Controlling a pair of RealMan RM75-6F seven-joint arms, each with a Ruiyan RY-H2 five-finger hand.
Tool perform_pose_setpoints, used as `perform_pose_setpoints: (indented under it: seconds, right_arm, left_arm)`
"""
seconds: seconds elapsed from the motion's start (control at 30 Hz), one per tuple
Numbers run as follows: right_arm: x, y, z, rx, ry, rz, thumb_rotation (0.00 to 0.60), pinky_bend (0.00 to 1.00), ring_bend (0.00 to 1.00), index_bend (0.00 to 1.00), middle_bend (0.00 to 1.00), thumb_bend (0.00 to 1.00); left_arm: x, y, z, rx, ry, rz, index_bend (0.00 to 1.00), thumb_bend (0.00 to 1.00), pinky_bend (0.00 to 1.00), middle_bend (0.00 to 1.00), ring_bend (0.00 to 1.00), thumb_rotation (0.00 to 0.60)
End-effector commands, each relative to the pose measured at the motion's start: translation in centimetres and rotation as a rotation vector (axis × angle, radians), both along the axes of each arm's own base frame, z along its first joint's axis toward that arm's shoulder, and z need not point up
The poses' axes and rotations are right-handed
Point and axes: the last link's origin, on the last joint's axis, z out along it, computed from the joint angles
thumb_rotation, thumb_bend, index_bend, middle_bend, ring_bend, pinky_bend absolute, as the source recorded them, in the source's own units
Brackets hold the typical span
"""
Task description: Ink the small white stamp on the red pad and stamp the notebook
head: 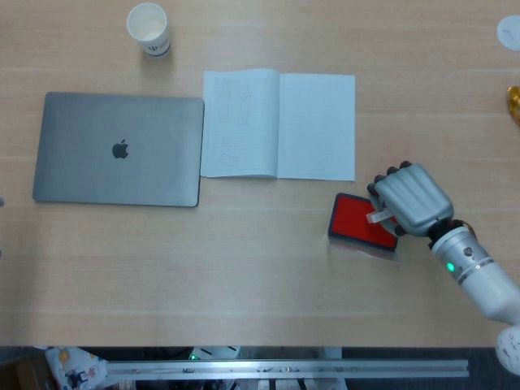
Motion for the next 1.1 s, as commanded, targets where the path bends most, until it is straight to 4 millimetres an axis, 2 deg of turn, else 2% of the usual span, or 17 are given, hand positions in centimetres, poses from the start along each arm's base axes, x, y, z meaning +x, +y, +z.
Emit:
perform_pose_setpoints:
  seconds: [0.03,0.57,1.1]
  right_arm:
    - [-0.5,0.2,-0.2,0.011,-0.018,-0.037,0.600,0.42,0.44,0.58,0.54,0.55]
    - [-0.9,0.1,-1.6,0.012,0.023,-0.035,0.600,0.42,0.44,0.58,0.54,0.57]
    - [-1.1,0.1,-2.0,0.017,0.035,-0.037,0.600,0.42,0.44,0.58,0.54,0.58]
  left_arm:
    - [0.0,0.0,0.0,-0.004,0.002,0.002,0.32,0.18,0.26,0.28,0.27,0.600]
    - [0.1,0.2,-0.2,-0.023,0.006,0.001,0.32,0.18,0.26,0.27,0.27,0.600]
    - [0.0,0.2,-0.2,-0.026,0.010,0.003,0.32,0.18,0.26,0.27,0.27,0.600]
